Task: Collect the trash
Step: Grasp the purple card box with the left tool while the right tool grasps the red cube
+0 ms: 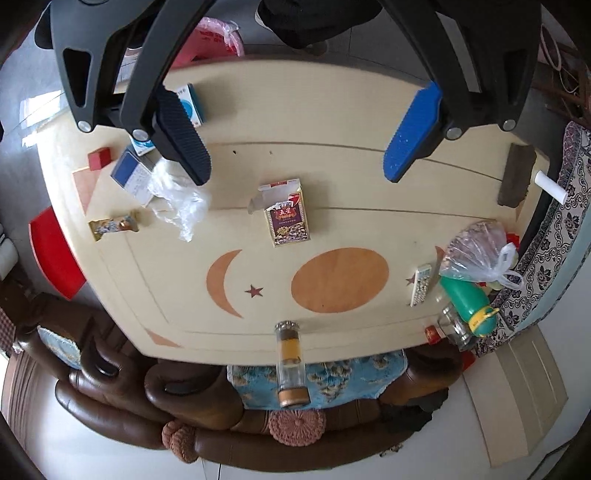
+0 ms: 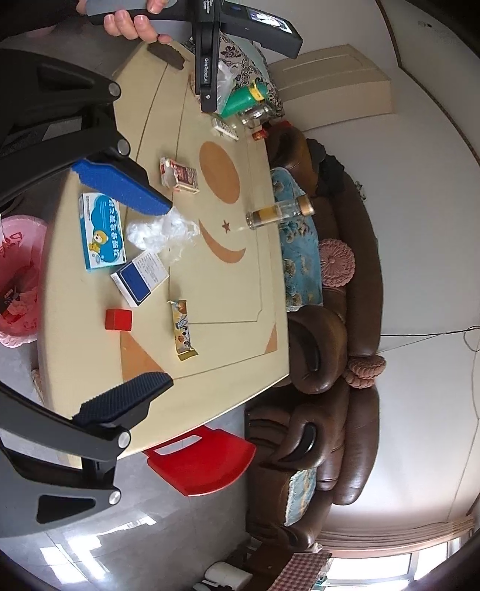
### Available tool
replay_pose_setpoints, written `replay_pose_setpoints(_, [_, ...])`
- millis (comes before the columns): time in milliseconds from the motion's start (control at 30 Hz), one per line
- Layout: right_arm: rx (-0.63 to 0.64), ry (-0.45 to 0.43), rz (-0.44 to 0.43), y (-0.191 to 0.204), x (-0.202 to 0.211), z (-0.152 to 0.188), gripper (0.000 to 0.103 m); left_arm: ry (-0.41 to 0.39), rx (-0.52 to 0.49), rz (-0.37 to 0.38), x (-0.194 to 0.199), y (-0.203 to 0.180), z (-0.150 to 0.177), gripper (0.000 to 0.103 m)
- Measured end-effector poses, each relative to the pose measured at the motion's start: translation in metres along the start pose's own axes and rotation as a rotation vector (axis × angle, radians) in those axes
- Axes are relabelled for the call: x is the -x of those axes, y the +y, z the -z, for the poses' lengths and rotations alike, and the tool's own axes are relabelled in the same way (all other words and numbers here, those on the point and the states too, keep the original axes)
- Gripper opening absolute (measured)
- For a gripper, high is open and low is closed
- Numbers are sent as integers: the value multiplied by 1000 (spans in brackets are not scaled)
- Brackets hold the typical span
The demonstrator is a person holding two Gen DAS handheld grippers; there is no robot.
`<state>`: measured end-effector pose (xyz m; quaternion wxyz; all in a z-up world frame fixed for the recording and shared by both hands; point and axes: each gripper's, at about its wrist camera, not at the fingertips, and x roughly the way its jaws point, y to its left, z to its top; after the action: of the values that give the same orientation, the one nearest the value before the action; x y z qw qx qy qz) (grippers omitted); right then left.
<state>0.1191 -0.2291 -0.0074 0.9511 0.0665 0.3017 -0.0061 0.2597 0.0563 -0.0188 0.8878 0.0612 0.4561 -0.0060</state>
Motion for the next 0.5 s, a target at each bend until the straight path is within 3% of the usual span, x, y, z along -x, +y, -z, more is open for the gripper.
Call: replay_pose_setpoints(500, [-10, 93, 18, -21, -70, 8, 84, 104, -29, -10, -73, -19, -20, 92])
